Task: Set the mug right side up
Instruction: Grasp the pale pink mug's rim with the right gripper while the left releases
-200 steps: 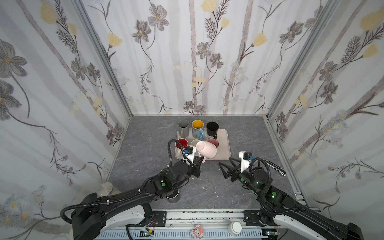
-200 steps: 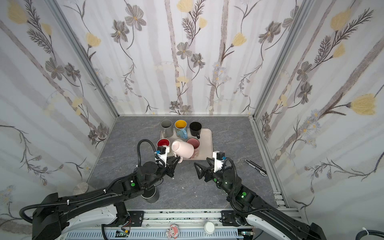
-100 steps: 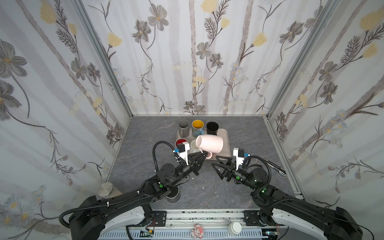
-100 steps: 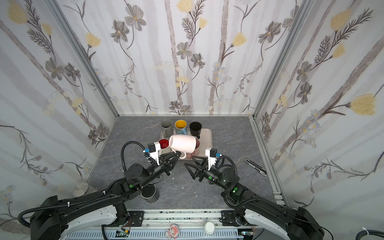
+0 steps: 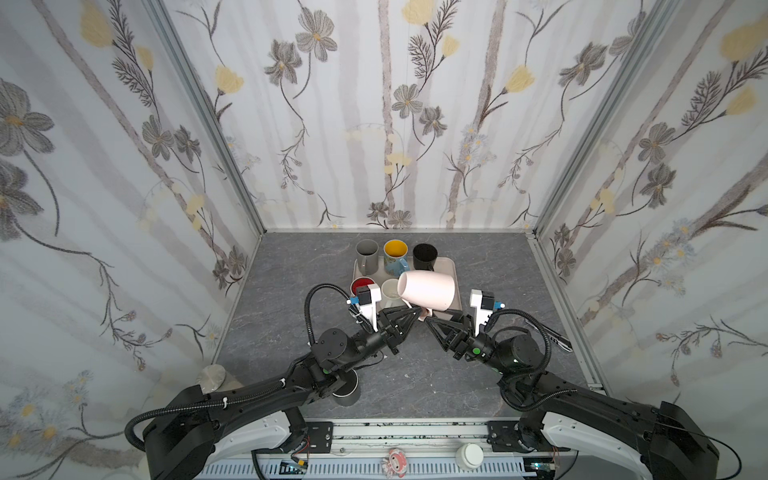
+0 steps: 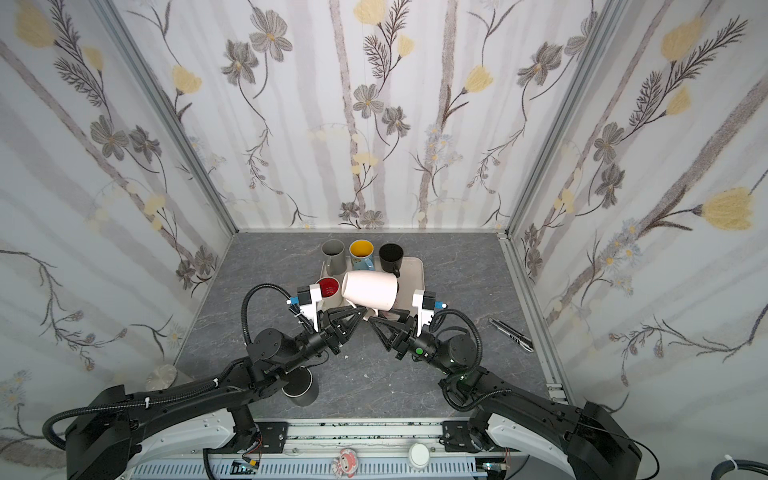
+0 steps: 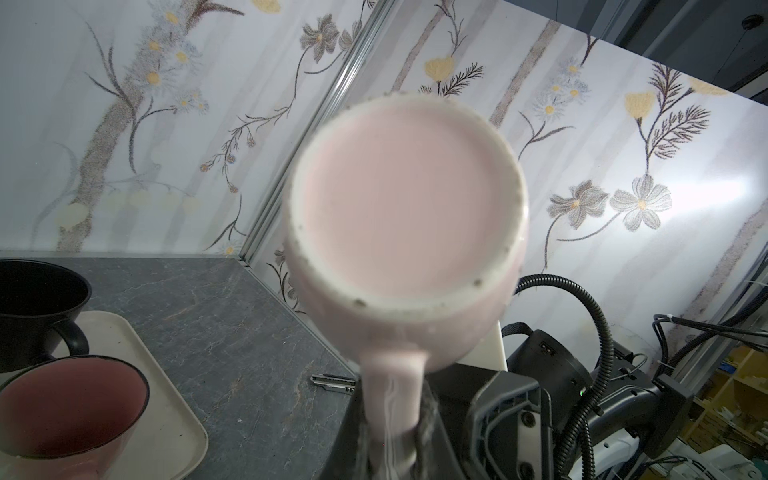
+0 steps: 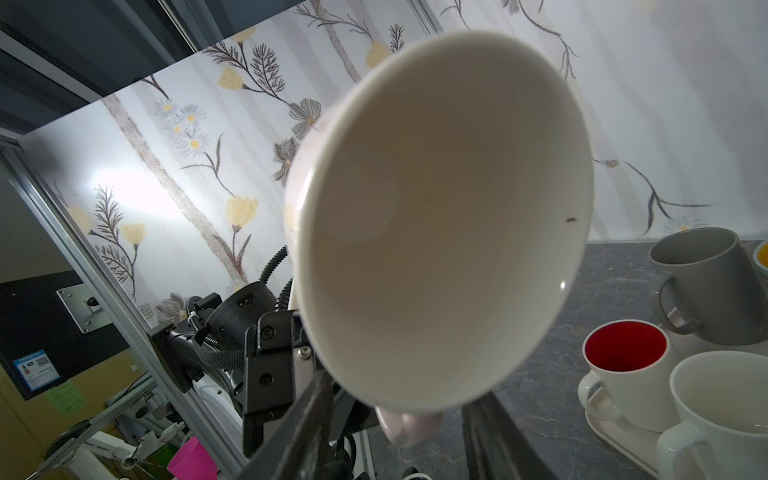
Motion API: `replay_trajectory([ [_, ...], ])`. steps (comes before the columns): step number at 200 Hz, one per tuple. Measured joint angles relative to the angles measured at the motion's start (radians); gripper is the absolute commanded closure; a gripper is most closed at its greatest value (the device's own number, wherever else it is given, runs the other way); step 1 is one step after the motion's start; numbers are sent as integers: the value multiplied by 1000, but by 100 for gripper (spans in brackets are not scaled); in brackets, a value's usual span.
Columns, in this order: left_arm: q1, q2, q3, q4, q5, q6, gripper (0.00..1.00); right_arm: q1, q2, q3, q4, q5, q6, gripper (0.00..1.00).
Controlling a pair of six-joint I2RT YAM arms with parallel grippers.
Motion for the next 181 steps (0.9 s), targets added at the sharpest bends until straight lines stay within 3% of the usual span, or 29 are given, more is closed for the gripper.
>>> replay_trajectory([
  [45,0,23,5,27,18,-9,100,0,25,3,39,-8,29,70],
  [59,0,29,6,35,22,-17,100,-1,34,6,45,-10,34,79],
  [79,-1,33,7,46,27,-25,100,-3,36,6,47,-8,48,100],
  [92,-1,33,14,48,31,-41,100,-3,29,6,56,-10,48,100],
  [108,-2,32,20,48,35,-47,62,-2,9,7,46,-14,42,100],
  [134,0,26,20,37,11,-37,28,-1,-43,15,-47,10,21,100],
  [168,0,1,20,11,-17,-31,1,-10,-122,21,-200,71,-29,100],
  [181,0,-14,20,-6,-30,-29,0,-19,-150,25,-264,98,-50,100],
])
